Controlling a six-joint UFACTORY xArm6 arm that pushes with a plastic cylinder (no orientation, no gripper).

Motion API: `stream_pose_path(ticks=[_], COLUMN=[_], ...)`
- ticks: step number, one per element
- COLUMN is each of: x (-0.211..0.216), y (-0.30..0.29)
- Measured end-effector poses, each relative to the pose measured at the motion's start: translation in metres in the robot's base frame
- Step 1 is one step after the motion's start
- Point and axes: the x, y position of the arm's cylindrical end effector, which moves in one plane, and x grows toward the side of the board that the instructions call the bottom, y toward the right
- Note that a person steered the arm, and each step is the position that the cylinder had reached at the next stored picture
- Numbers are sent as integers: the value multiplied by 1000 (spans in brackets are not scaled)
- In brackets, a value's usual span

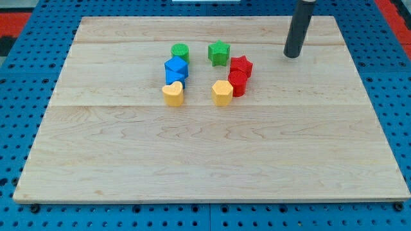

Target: Separate the red star and red circle

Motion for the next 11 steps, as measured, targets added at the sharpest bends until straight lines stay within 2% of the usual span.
stream_pose_path(ticks=[1,3,4,5,6,7,9,11], x=[-4,72,105,105,72,43,41,30], y=[-13,-24,-75,-143,-170,-167,-73,-46])
